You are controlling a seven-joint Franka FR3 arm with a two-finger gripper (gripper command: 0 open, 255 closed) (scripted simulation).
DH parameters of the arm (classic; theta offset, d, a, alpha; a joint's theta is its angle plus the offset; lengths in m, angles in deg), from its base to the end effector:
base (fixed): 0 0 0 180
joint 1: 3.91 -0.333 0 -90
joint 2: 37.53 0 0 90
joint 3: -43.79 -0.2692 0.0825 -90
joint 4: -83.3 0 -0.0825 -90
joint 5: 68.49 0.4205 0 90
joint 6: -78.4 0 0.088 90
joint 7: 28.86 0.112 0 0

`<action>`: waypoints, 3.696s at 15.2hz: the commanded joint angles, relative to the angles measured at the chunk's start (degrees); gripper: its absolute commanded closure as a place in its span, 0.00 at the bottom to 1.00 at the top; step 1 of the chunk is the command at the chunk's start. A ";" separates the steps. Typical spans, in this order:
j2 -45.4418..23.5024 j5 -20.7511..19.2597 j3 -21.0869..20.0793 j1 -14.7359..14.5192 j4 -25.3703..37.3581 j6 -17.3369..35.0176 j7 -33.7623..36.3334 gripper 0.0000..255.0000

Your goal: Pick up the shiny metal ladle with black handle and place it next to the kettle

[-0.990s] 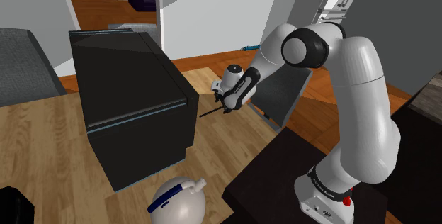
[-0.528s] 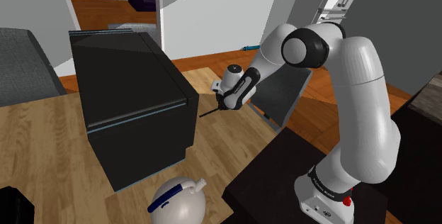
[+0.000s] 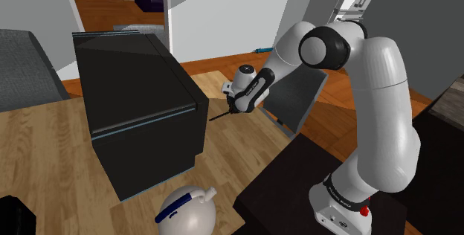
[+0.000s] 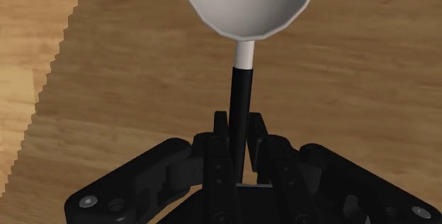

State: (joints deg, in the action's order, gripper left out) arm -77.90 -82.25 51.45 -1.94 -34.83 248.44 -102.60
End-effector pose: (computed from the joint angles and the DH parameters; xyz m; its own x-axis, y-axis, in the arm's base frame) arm 0.5695 -0.0882 0.0331 0.1891 0.9750 -0.1164 0.9634 -0.1613 0.2141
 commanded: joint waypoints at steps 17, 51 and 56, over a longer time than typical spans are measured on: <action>13.58 0.68 -1.39 1.17 -4.35 -9.17 -2.52 1.00; 36.19 -1.01 -5.49 -3.65 -11.85 -25.65 4.79 1.00; 40.06 -3.14 -8.51 -7.22 -16.38 -26.34 12.96 1.00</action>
State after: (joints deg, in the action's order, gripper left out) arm -38.51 -84.93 43.66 -8.35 -50.35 222.25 -91.60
